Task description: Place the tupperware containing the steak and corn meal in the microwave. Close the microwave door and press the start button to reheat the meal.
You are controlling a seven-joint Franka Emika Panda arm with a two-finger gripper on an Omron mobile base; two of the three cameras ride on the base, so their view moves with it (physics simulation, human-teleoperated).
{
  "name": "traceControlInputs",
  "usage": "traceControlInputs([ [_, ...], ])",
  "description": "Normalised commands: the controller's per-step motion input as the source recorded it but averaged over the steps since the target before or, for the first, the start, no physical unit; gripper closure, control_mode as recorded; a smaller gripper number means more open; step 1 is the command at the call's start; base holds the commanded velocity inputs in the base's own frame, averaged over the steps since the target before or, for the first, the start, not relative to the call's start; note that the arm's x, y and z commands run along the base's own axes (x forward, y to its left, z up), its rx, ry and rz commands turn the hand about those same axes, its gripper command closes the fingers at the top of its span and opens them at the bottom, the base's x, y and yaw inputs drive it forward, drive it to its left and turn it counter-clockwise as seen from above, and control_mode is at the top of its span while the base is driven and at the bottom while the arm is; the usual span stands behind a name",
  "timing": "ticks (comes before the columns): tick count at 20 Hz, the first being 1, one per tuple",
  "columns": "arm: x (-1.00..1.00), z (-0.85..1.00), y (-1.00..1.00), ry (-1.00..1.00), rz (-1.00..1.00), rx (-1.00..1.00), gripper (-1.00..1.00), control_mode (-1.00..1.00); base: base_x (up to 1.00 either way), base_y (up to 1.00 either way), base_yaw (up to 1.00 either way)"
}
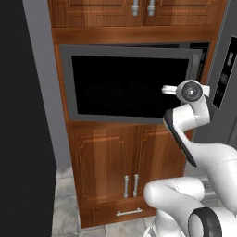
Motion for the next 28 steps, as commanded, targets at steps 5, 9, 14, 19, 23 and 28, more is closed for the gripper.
traceControlInputs([
  [5, 0.51, 0.0, 0.0, 0.1, 0.0, 0.0, -1.0, -1.0, 0.0, 0.0, 0.0],
  [9, 0.54, 0.0, 0.0, 0.09, 0.0, 0.0, -1.0, -1.0, 0.0, 0.0, 0.0],
  [14, 0.44, 0.0, 0.0, 0.06, 0.0, 0.0, -1.0, -1.0, 0.0, 0.0, 0.0],
  [19, 0.41, 0.0, 0.0, 0.0, 0.0, 0.0, -1.0, -1.0, 0.0, 0.0, 0.0],
  [23, 0.36, 0.0, 0.0, -0.03, 0.0, 0.08, -1.0, -1.0, 0.0, 0.0, 0.0],
  [28, 0.36, 0.0, -0.04, -0.04, 0.06, 0.07, -1.0, -1.0, 0.0, 0.0, 0.0],
])
